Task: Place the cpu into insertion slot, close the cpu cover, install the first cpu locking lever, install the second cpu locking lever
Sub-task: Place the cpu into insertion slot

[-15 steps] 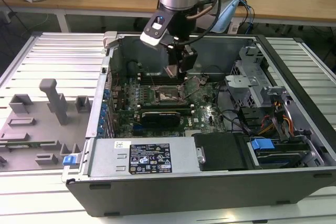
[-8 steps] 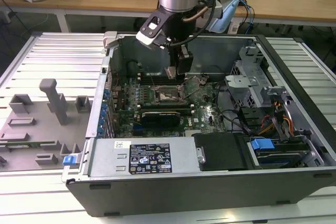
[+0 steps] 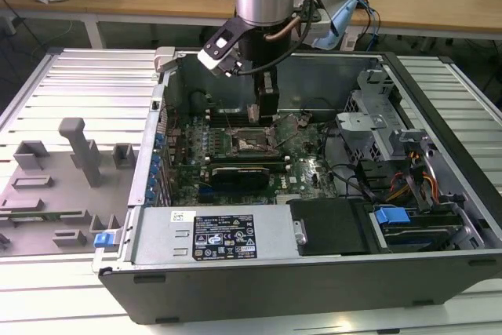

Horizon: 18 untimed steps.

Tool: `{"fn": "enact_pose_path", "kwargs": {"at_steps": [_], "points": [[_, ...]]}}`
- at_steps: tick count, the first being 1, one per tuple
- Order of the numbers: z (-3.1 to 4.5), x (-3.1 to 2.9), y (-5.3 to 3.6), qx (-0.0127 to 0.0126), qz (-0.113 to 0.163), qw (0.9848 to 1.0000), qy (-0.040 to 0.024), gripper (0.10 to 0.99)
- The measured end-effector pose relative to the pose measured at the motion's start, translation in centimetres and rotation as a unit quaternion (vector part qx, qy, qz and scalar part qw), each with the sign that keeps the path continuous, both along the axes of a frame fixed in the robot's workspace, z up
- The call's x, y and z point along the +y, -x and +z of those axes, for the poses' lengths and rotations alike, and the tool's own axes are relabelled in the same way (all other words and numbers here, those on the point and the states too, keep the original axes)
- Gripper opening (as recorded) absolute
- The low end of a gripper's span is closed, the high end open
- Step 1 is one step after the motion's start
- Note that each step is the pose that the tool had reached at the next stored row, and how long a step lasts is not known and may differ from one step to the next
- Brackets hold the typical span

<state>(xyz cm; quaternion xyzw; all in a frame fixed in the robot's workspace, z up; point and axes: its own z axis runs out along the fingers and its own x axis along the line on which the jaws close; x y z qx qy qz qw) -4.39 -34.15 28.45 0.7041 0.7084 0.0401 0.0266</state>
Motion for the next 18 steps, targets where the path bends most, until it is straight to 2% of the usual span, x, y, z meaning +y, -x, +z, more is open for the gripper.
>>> {"fn": "enact_pose_path", "kwargs": {"at_steps": [2,3,5,8,10,18], "points": [[-0.24,0.11,0.19,-0.0012,0.000,1.0000,0.0000,0.541],[-0.48,0.29,0.50,-0.0040,0.000,1.0000,0.0001,0.541],[-0.66,0.40,0.76,-0.0069,0.000,1.0000,0.0002,0.541],[-1.31,0.51,1.38,-0.0165,0.000,0.9999,0.0003,0.541],[-1.77,0.51,1.38,-0.0172,0.002,0.9998,0.0002,0.541],[-2.99,0.52,1.36,-0.0171,0.016,0.9997,0.0000,0.541]]}}
